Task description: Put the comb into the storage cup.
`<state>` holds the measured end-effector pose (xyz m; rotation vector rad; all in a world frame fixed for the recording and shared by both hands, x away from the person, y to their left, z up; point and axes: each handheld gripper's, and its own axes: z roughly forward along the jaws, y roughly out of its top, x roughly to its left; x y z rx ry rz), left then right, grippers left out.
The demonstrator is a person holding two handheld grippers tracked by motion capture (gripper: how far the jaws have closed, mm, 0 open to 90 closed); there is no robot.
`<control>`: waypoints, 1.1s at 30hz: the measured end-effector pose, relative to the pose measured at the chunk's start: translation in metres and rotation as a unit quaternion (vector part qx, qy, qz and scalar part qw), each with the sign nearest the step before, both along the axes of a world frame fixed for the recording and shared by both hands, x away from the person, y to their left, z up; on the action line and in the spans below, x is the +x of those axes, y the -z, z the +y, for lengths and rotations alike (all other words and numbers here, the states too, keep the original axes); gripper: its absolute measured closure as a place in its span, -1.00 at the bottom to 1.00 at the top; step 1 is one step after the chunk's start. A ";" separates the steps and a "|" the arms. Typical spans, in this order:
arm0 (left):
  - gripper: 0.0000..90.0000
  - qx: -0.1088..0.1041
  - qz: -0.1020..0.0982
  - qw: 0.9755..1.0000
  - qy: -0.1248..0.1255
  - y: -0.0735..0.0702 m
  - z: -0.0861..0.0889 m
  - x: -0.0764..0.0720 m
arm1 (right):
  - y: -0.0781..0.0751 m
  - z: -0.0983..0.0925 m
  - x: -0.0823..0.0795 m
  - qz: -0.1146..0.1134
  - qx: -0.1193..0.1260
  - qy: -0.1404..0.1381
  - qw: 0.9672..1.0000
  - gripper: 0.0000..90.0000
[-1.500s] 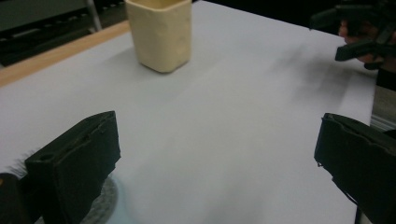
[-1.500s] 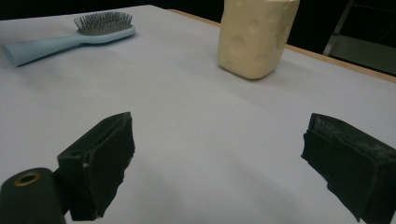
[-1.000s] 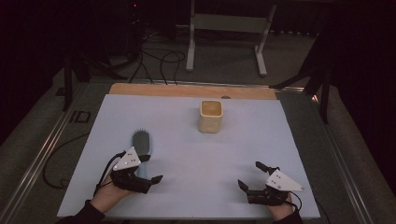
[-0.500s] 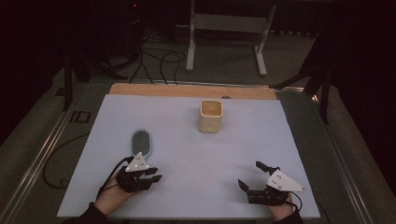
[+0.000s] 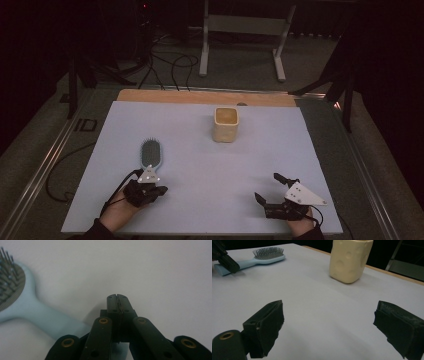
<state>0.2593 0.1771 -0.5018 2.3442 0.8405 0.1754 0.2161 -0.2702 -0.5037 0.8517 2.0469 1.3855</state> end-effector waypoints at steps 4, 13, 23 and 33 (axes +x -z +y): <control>1.00 0.006 0.005 1.000 -0.005 0.000 0.006 -0.001 | 0.000 0.000 -0.001 0.000 0.000 0.000 1.000 -0.81; 1.00 0.023 0.009 1.000 -0.017 -0.002 0.028 -0.006 | 0.000 0.000 0.000 0.003 0.000 -0.002 1.000 -0.80; 1.00 0.037 0.012 0.999 -0.034 0.001 0.050 -0.008 | 0.001 0.001 0.000 0.005 0.000 0.000 1.000 -0.81; 1.00 0.040 0.011 0.998 -0.051 0.003 0.072 -0.008 | 0.001 0.001 0.000 0.005 0.001 0.000 1.000 -0.80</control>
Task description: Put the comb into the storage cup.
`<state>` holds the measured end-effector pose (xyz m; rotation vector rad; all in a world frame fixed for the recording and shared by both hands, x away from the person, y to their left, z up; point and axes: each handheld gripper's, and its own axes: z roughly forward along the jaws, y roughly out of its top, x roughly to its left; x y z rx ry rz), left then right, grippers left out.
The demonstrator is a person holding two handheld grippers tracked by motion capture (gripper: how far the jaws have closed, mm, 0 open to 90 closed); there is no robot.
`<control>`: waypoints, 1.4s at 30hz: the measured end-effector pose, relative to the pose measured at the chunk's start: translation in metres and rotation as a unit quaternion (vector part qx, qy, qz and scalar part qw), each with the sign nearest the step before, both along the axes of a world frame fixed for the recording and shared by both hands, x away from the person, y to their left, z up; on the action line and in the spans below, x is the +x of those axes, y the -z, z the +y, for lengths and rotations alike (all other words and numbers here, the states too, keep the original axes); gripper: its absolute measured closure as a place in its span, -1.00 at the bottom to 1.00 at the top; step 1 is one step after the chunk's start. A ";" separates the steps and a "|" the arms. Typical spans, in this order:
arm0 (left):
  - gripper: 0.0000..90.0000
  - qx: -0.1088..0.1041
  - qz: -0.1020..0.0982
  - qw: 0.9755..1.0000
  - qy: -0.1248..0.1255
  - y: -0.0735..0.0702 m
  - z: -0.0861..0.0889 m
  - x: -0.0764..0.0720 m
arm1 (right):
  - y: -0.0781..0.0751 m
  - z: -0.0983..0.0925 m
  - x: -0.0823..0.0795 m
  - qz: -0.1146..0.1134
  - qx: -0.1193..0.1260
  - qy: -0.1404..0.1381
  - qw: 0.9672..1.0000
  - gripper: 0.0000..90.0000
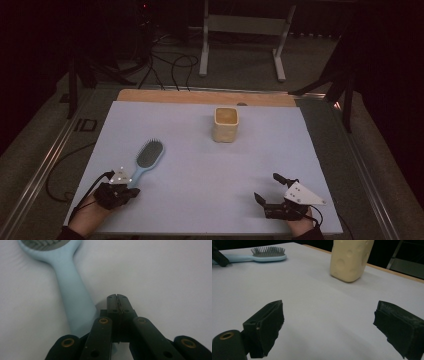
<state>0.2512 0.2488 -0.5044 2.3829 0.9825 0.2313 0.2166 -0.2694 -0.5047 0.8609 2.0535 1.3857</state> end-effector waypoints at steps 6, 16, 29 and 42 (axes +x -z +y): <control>1.00 0.011 -0.003 1.000 -0.011 -0.001 0.009 0.001 | 0.000 0.000 0.000 0.001 0.001 0.001 1.000 -0.81; 1.00 0.009 -0.007 1.000 -0.021 -0.008 0.018 0.003 | 0.000 0.000 0.000 0.000 0.001 0.000 1.000 -0.81; 1.00 -0.019 -0.030 0.999 -0.021 -0.044 0.008 0.007 | 0.000 0.000 0.000 0.000 0.000 0.001 1.000 -0.81; 0.80 -0.020 -0.027 0.999 -0.036 -0.065 0.011 0.026 | 0.000 0.000 0.000 0.000 0.000 0.000 1.000 -0.80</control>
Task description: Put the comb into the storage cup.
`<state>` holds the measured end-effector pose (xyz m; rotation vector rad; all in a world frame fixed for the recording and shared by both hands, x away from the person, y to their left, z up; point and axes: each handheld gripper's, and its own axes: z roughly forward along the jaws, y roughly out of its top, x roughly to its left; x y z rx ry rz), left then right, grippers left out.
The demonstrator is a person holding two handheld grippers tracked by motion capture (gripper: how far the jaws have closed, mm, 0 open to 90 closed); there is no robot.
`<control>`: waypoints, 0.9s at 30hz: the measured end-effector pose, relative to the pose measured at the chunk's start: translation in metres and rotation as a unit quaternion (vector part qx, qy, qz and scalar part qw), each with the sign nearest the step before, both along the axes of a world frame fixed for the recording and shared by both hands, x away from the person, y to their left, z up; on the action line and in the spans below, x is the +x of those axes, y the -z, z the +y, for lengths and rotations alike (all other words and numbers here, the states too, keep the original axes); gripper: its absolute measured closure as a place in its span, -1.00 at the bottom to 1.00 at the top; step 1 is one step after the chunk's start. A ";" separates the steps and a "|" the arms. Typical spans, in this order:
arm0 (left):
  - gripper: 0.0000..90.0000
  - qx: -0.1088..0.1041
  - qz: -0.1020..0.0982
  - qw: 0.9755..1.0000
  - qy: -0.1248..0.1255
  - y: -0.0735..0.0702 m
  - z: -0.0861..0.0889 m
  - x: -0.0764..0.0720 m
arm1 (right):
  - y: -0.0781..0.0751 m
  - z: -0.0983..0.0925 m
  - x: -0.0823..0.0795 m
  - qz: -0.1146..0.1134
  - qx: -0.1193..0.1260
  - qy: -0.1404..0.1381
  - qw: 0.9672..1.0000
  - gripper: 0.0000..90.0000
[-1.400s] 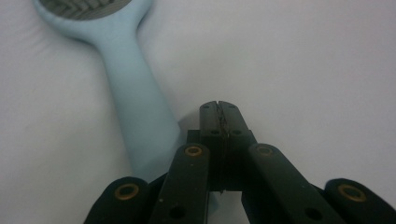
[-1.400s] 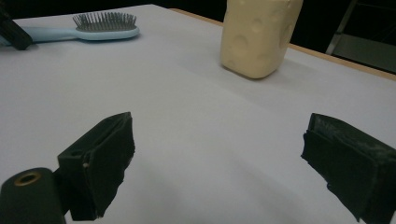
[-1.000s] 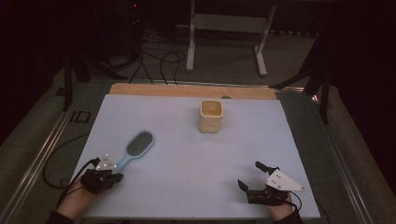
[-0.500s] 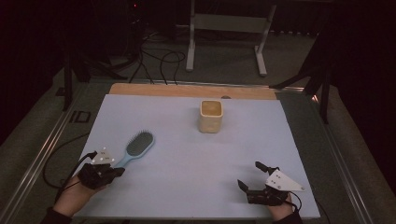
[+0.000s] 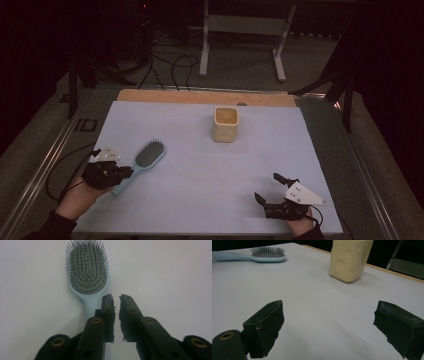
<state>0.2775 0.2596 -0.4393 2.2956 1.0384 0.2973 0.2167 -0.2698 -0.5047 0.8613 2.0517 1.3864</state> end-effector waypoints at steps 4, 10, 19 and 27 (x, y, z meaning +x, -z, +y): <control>0.60 0.008 0.007 1.000 -0.013 -0.001 0.001 0.006 | 0.000 0.000 0.000 0.000 0.000 -0.001 1.000 -0.80; 0.25 0.020 0.029 0.999 -0.018 0.002 -0.003 0.015 | 0.001 0.000 0.001 0.002 0.001 0.000 1.000 -0.80; -0.20 0.048 0.046 0.997 -0.028 0.006 -0.010 0.027 | 0.001 0.000 0.001 0.003 0.000 -0.001 1.000 -0.80; -0.71 0.063 0.071 0.995 -0.042 0.013 -0.011 0.037 | 0.001 0.001 0.001 0.003 -0.002 -0.001 1.000 -0.80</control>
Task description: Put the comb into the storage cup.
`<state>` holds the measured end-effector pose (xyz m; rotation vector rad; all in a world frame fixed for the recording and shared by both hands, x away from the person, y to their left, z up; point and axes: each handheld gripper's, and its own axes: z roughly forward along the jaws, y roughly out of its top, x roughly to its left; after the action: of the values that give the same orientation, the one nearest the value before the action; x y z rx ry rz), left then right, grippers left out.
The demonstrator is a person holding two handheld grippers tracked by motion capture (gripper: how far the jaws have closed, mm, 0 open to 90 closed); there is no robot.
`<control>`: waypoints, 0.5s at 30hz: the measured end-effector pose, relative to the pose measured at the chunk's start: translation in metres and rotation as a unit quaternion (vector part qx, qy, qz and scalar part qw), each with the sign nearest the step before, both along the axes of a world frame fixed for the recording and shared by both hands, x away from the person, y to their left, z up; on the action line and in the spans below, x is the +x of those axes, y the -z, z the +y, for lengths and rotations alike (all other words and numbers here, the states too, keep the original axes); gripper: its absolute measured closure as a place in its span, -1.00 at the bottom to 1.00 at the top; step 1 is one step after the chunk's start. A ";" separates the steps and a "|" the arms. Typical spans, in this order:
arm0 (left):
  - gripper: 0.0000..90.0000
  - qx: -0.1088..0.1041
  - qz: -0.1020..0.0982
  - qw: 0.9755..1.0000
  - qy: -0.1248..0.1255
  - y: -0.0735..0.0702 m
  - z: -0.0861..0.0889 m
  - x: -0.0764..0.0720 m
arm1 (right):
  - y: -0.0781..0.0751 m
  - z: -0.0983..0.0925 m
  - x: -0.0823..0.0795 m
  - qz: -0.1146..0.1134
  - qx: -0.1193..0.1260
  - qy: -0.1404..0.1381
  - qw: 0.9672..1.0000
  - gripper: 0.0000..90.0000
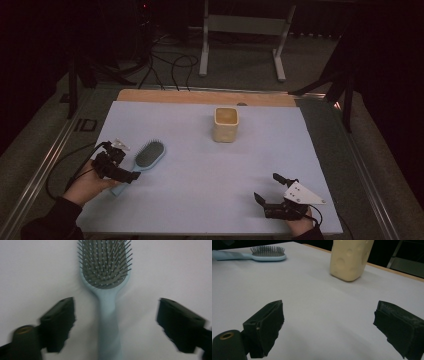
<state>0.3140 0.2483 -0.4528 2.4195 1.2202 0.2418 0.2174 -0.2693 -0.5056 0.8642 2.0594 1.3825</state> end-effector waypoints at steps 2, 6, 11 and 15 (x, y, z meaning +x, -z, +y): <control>-0.90 0.005 0.006 1.000 -0.004 0.002 0.000 0.003 | 0.000 0.000 0.000 0.001 0.001 0.000 1.000 -0.80; -1.00 0.016 0.021 1.000 0.008 0.007 -0.004 0.007 | 0.000 0.000 0.000 0.001 0.000 -0.001 1.000 -0.80; -1.00 0.035 0.038 0.998 0.021 0.017 -0.007 0.011 | 0.000 0.000 0.000 0.001 0.000 -0.001 1.000 -0.80; -0.97 0.037 0.051 0.998 0.027 0.020 -0.008 0.015 | 0.000 0.000 0.001 0.004 0.001 0.001 1.000 -0.80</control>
<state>0.3287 0.2403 -0.4729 2.5532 1.2074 0.1526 0.2181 -0.2690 -0.5060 0.8734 2.0629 1.3818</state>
